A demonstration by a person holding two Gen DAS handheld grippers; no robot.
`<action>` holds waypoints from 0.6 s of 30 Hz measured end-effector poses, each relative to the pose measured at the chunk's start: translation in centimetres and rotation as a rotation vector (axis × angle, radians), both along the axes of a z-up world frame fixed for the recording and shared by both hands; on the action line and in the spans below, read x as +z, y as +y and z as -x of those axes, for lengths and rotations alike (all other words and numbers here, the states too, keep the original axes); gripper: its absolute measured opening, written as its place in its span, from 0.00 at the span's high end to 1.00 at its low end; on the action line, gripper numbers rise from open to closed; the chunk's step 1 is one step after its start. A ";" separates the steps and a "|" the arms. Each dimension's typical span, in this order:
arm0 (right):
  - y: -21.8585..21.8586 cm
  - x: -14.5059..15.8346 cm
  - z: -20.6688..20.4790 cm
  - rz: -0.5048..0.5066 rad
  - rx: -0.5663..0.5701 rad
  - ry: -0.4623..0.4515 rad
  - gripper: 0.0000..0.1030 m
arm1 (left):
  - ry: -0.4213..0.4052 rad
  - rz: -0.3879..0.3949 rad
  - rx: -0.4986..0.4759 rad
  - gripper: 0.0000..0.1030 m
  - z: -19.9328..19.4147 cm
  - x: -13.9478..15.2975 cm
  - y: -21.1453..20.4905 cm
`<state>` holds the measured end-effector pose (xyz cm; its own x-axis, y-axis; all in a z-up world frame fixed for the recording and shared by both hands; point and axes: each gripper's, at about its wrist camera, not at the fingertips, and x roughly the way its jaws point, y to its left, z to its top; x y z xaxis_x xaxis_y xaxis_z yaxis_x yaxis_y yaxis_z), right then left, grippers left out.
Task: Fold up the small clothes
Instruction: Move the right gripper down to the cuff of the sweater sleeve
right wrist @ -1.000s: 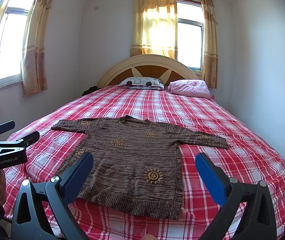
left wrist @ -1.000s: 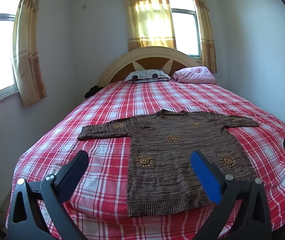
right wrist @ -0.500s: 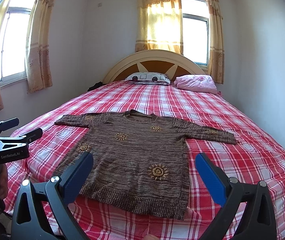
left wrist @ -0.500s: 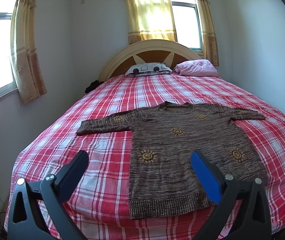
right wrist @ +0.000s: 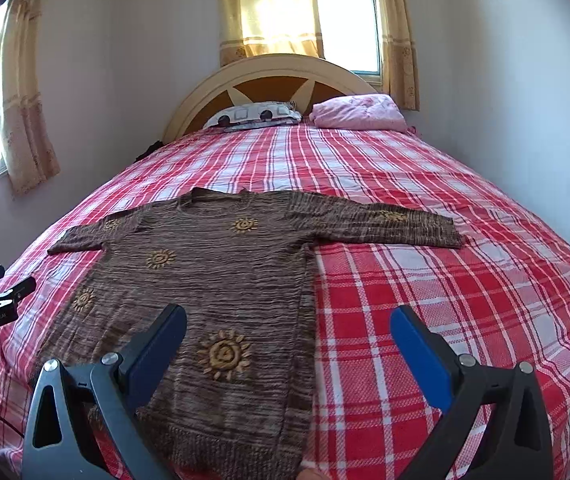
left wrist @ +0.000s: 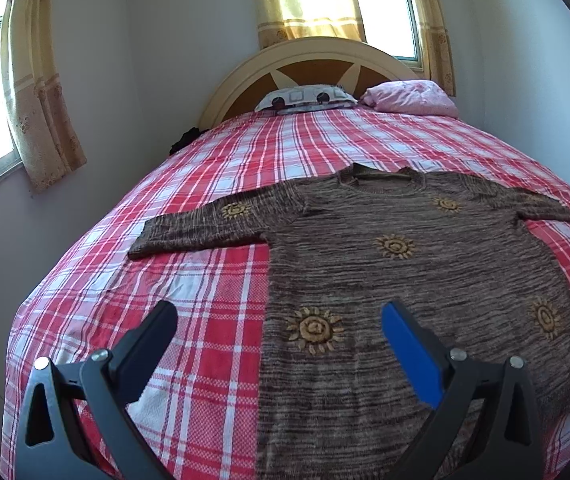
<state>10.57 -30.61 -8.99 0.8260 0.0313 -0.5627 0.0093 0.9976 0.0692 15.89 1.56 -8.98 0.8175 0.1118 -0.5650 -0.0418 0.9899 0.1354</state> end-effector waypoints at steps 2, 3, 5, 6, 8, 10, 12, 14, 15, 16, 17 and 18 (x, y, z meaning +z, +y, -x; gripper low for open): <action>-1.9 -0.3 -1.6 -0.017 -0.031 0.021 0.01 | 0.012 0.000 0.013 0.00 -1.4 -0.4 0.4; -2.7 -0.4 -2.3 -0.025 -0.043 0.028 0.01 | 0.017 0.000 0.017 0.00 -2.0 -0.7 0.6; -4.6 -0.5 -3.9 -0.046 -0.068 0.043 0.01 | 0.029 -0.009 0.033 0.00 -3.5 -1.1 1.0; -5.5 -0.6 -4.6 -0.055 -0.083 0.050 0.01 | 0.033 -0.015 0.040 0.00 -4.1 -1.3 1.3; -7.6 -0.8 -6.2 -0.087 -0.114 0.068 0.01 | 0.047 -0.022 0.056 0.00 -5.3 -1.6 1.8; -9.6 -1.0 -7.7 -0.117 -0.139 0.084 0.01 | 0.056 -0.024 0.070 0.00 -6.2 -2.0 2.5; -11.5 -1.4 -9.1 -0.139 -0.167 0.099 0.01 | 0.064 -0.025 0.080 0.00 -7.1 -2.2 2.9; -13.3 -2.1 -10.5 -0.169 -0.194 0.118 0.01 | 0.071 -0.029 0.093 0.00 -7.9 -2.5 3.3; -14.1 -2.3 -11.1 -0.178 -0.205 0.126 0.02 | 0.074 -0.033 0.096 0.00 -8.3 -2.6 3.4; -14.7 -2.6 -11.7 -0.188 -0.215 0.133 0.06 | 0.078 -0.034 0.097 0.00 -8.7 -2.8 3.4; -15.6 -3.1 -12.5 -0.207 -0.222 0.143 0.09 | 0.087 -0.033 0.099 0.00 -9.1 -2.9 3.5; -16.2 -3.4 -13.1 -0.224 -0.228 0.152 0.15 | 0.095 -0.031 0.101 0.00 -9.5 -3.1 3.5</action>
